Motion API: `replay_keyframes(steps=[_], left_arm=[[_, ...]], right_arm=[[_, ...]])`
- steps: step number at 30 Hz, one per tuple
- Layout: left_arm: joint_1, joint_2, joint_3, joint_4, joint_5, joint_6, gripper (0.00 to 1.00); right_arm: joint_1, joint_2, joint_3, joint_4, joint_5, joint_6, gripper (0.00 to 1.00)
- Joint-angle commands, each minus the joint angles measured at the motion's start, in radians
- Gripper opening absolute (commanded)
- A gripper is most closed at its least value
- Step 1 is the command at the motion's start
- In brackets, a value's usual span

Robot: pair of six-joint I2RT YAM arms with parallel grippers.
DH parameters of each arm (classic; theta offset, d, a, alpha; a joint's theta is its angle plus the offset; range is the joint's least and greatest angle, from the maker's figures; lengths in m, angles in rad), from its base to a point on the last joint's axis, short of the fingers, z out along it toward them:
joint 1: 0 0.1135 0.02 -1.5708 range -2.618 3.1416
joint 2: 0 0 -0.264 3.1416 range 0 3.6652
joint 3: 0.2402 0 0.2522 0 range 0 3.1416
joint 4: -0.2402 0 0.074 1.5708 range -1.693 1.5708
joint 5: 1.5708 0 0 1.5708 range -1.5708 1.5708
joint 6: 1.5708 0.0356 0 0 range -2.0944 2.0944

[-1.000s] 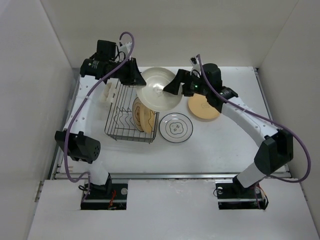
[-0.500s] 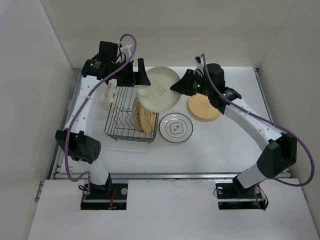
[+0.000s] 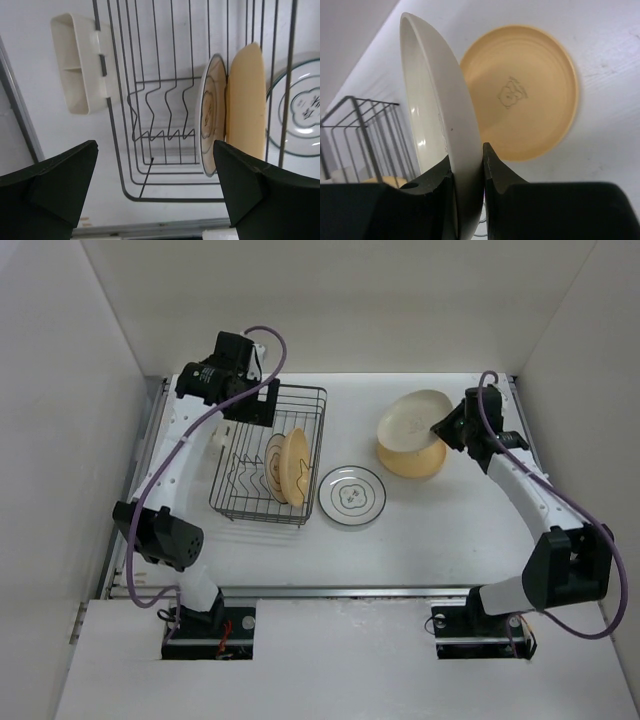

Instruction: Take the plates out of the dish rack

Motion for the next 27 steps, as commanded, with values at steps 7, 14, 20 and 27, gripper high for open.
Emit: replay_keyframes(steps=[7, 14, 20, 27], left_arm=[[-0.029, 0.043, -0.066, -0.081, -0.062, 0.056, 1.00], [-0.029, 0.043, -0.075, -0.090, -0.044, 0.056, 1.00], [-0.061, 0.068, -0.066, -0.099, -0.044, 0.067, 1.00], [-0.073, 0.115, -0.087, -0.143, -0.048, 0.067, 0.88]], right_arm=[[-0.055, 0.152, -0.050, 0.083, -0.032, -0.025, 0.00], [-0.055, 0.232, -0.014, 0.018, -0.059, -0.105, 0.63], [-0.055, 0.265, -0.003, -0.082, 0.027, -0.127, 0.75], [-0.055, 0.265, -0.014, -0.084, 0.025, -0.136, 0.75]])
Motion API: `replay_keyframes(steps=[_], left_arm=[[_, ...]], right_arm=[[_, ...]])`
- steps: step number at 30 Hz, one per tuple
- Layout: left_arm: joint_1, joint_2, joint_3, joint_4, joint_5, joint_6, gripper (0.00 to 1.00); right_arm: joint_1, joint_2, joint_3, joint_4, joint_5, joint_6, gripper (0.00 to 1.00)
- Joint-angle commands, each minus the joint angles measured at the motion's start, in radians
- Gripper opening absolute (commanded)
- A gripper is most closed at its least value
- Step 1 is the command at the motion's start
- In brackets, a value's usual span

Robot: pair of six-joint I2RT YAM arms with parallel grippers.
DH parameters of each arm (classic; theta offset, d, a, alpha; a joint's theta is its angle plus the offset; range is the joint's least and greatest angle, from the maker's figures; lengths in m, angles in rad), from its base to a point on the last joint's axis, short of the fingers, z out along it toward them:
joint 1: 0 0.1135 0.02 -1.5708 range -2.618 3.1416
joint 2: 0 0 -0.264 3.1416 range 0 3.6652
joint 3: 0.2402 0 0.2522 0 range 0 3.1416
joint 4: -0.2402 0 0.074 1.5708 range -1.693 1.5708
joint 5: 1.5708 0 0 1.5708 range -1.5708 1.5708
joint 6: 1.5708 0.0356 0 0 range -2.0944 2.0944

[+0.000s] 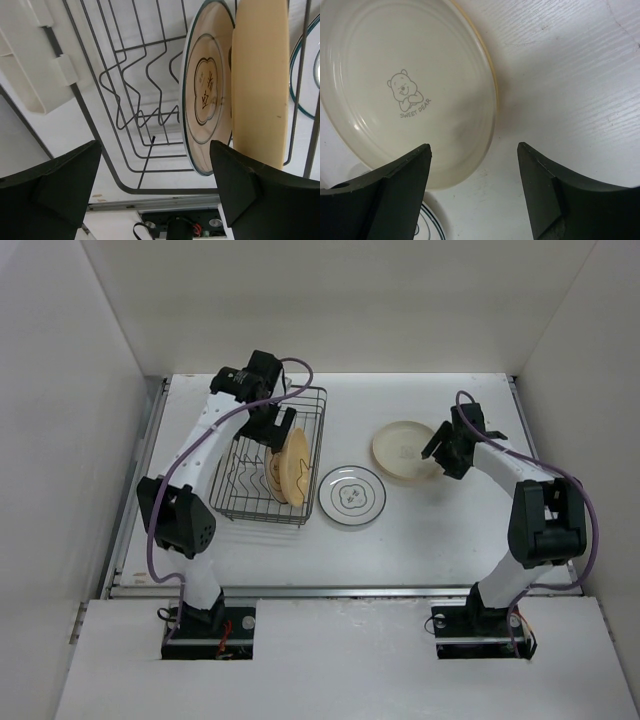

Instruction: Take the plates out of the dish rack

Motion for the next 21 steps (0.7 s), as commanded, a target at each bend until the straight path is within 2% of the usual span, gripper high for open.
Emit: replay_keyframes(steps=[1, 5, 8, 11, 12, 15, 16, 19, 21], left_arm=[[0.000, 0.004, -0.026, -0.027, -0.018, 0.005, 0.87], [0.000, 0.016, -0.039, -0.018, -0.006, 0.005, 0.82], [0.000, 0.044, -0.048, -0.018, 0.029, 0.005, 0.72], [0.000, 0.090, -0.048, -0.062, 0.104, 0.016, 0.66], [0.000, 0.090, -0.048, -0.071, 0.115, 0.016, 0.56], [0.000, 0.102, -0.048, -0.071, 0.115, 0.016, 0.40], [0.000, 0.102, -0.048, -0.071, 0.115, 0.016, 0.32], [0.000, 0.102, -0.013, -0.081, 0.135, 0.016, 0.25], [0.000, 0.111, 0.012, -0.090, 0.146, 0.016, 0.12]], right_arm=[[0.002, -0.010, 0.029, -0.005, 0.006, -0.022, 0.75], [0.002, -0.031, 0.020, 0.017, -0.017, -0.031, 0.75], [0.002, -0.050, 0.011, 0.017, -0.027, -0.031, 0.75], [0.002, -0.050, 0.011, 0.017, -0.036, -0.040, 0.75], [0.002, -0.059, 0.011, 0.017, -0.036, -0.040, 0.75], [0.002, -0.059, 0.002, 0.017, -0.036, -0.040, 0.75], [0.002, -0.068, 0.002, 0.017, -0.036, -0.040, 0.75], [0.002, -0.079, -0.008, 0.017, -0.045, -0.051, 0.75], [0.002, -0.090, -0.008, 0.017, -0.045, -0.051, 0.75]])
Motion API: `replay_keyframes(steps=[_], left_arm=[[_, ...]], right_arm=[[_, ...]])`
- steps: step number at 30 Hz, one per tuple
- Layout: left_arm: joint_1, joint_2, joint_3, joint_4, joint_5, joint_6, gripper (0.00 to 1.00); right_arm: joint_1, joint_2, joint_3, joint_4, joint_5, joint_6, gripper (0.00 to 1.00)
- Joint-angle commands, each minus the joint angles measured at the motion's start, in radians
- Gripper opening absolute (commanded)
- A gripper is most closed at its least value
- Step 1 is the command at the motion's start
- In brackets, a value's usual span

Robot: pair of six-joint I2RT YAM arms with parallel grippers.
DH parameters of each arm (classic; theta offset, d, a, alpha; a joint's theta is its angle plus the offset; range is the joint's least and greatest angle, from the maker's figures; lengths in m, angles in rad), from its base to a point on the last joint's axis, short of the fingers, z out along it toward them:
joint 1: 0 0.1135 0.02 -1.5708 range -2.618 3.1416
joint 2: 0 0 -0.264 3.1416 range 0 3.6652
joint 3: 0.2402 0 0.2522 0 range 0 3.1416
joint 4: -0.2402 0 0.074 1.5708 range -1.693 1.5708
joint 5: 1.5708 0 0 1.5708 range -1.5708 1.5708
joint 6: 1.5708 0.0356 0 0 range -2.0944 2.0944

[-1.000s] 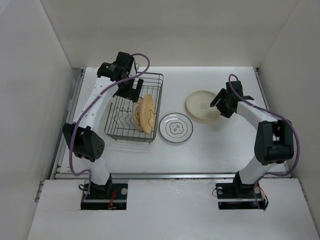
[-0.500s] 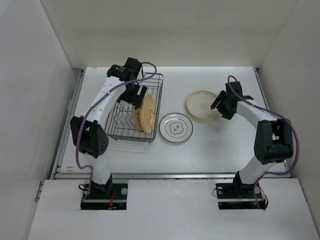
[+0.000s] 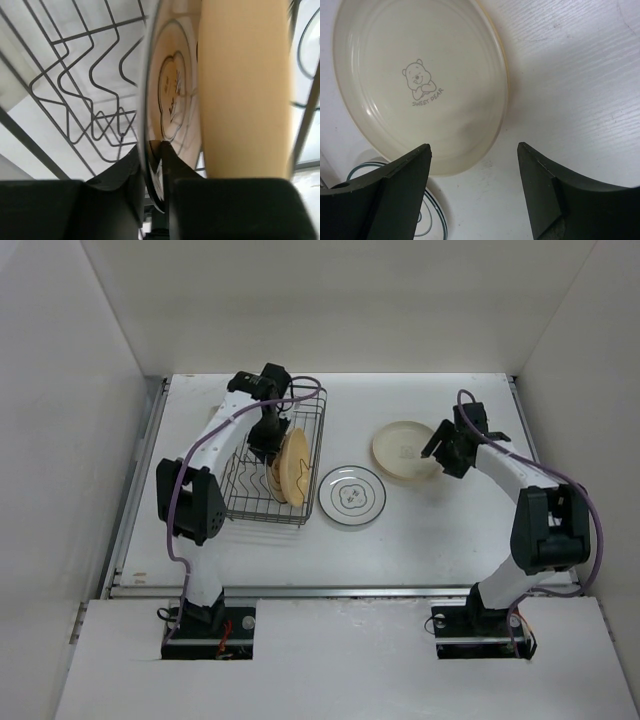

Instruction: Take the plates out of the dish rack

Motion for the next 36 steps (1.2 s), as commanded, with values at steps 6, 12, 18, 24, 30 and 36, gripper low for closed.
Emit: replay_keyframes(steps=[6, 12, 18, 24, 30, 36], left_arm=[[0.001, -0.026, 0.136, -0.052, -0.089, -0.016, 0.00], [0.001, -0.085, 0.377, -0.029, -0.302, -0.028, 0.00], [0.001, -0.272, 0.322, 0.187, -0.339, 0.001, 0.00], [0.070, -0.279, 0.413, 0.189, 0.108, -0.106, 0.00], [0.121, -0.240, 0.264, 0.264, 0.784, -0.211, 0.00], [0.121, -0.240, 0.072, 0.405, 1.079, -0.335, 0.00]], right_arm=[[0.002, -0.069, 0.015, -0.006, -0.009, -0.036, 0.75], [0.002, -0.103, 0.042, -0.005, -0.026, -0.073, 0.75], [0.042, -0.235, 0.030, 0.138, -0.245, -0.184, 0.77], [0.154, -0.243, 0.088, 0.293, -0.596, -0.218, 0.97], [0.200, -0.189, 0.121, 0.489, -0.773, -0.091, 0.99], [0.246, -0.129, 0.112, 0.632, -0.822, 0.024, 0.99]])
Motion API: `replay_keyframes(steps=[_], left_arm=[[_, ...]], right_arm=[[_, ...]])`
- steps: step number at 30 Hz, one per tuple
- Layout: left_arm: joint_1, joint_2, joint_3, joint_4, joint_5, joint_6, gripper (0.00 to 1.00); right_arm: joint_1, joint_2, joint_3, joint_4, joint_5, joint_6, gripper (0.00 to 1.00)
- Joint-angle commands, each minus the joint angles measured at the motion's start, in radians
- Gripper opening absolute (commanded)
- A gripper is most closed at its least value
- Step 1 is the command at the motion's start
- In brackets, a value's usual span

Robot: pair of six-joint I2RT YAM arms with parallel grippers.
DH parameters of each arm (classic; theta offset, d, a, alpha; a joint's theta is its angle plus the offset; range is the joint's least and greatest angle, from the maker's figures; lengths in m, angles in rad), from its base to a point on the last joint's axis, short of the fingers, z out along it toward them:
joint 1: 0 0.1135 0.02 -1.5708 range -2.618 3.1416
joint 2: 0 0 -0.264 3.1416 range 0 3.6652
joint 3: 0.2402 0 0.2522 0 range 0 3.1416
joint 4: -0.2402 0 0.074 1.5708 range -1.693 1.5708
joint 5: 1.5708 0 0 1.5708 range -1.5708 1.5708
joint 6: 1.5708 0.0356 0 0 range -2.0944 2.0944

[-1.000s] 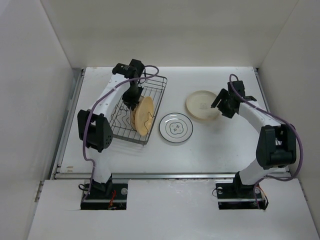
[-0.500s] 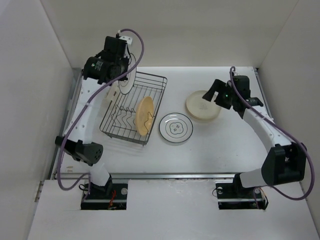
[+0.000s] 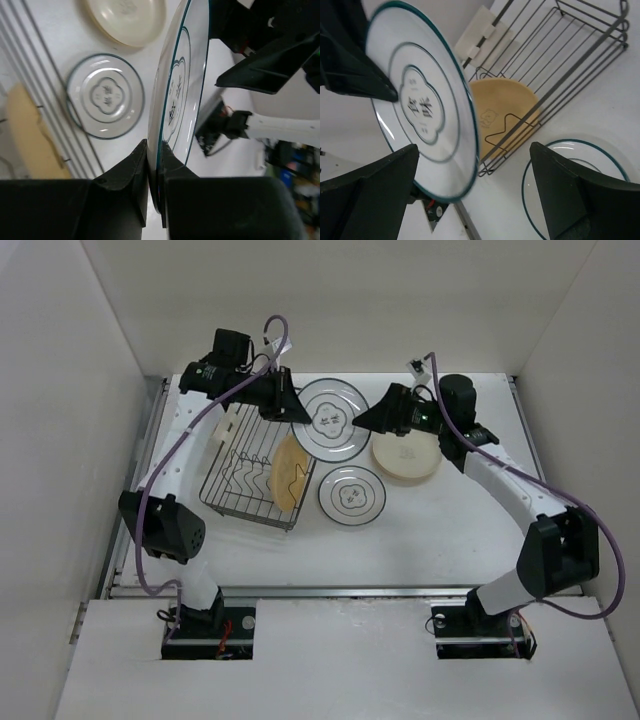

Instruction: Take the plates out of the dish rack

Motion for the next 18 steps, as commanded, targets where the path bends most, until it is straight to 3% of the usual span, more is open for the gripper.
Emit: replay_keyframes(steps=[1, 3, 4, 6, 7, 8, 9, 10, 11, 13, 14, 16, 17, 18], left_arm=[[0.004, -0.025, -0.043, 0.168, 0.312, -0.110, 0.00], [0.004, -0.025, -0.055, 0.198, 0.349, -0.156, 0.00], [0.004, -0.025, -0.055, 0.207, 0.358, -0.166, 0.00], [0.004, -0.025, -0.064, 0.207, 0.358, -0.157, 0.00], [0.004, -0.025, -0.073, 0.195, 0.338, -0.156, 0.00], [0.004, -0.025, -0.073, 0.172, 0.326, -0.138, 0.00], [0.004, -0.025, -0.073, 0.157, 0.306, -0.126, 0.13], [0.004, -0.025, -0.073, 0.132, 0.240, -0.083, 0.32], [0.004, -0.025, -0.060, 0.103, 0.194, -0.052, 0.57], [0.004, -0.025, 0.002, -0.006, 0.072, 0.017, 0.92], [0.004, -0.025, 0.029, -0.043, -0.105, 0.076, 1.00], [0.004, -0.034, 0.087, -0.121, -0.320, 0.120, 1.00], [0.004, -0.060, 0.088, -0.133, -0.559, 0.146, 1.00], [0.015, -0.080, 0.079, -0.133, -0.672, 0.146, 1.00]], right_arm=[[0.037, 0.031, 0.029, 0.151, -0.074, 0.068, 0.97], [0.037, 0.051, 0.018, 0.170, -0.074, 0.099, 0.89], [0.037, 0.067, 0.007, 0.213, -0.097, 0.116, 0.63], [0.037, 0.076, -0.005, 0.247, -0.107, 0.155, 0.32], [0.037, 0.076, -0.014, 0.258, -0.107, 0.165, 0.01], [0.037, 0.076, -0.014, 0.258, -0.098, 0.165, 0.00], [0.037, 0.076, -0.014, 0.269, -0.097, 0.176, 0.00], [0.037, 0.065, -0.014, 0.269, -0.097, 0.176, 0.00], [0.037, 0.065, -0.014, 0.269, -0.097, 0.176, 0.00], [0.037, 0.053, -0.014, 0.254, -0.078, 0.185, 0.00], [0.037, 0.041, -0.014, 0.237, -0.061, 0.185, 0.00], [0.008, 0.012, -0.026, 0.186, -0.018, 0.185, 0.00], [-0.019, -0.019, -0.061, 0.186, -0.006, 0.185, 0.00], [-0.033, -0.019, -0.078, 0.186, -0.005, 0.185, 0.00]])
